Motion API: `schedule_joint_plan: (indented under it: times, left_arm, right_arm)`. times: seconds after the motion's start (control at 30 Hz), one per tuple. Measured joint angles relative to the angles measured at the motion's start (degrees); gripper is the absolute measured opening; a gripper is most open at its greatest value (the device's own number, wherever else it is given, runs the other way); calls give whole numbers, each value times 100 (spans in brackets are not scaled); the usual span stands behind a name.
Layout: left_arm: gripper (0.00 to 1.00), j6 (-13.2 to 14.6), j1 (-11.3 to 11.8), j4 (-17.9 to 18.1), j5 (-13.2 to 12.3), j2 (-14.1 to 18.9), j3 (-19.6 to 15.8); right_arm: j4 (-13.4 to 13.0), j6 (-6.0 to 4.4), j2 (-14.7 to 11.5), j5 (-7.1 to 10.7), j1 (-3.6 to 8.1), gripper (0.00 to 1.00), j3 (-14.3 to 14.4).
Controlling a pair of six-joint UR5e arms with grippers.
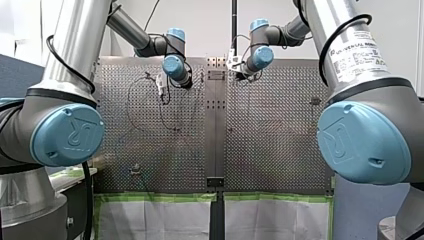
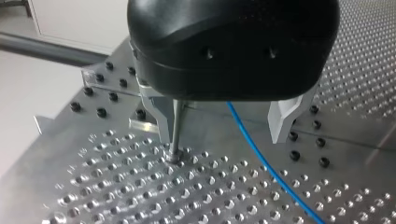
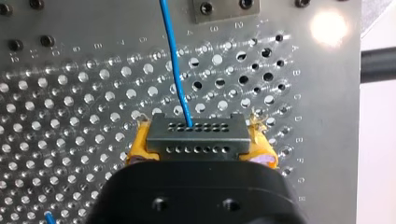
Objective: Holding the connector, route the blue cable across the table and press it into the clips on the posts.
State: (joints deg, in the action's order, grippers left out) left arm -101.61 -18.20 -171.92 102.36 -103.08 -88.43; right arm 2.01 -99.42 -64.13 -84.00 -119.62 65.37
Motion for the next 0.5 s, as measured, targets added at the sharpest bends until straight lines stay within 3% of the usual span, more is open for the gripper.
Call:
schedule_joint_plan:
  times: [0.5]
  left_arm:
    - [100,114,-191,-64,-1,512,-450]
  right_arm:
    - [39,11,-20,-12,21,0,5]
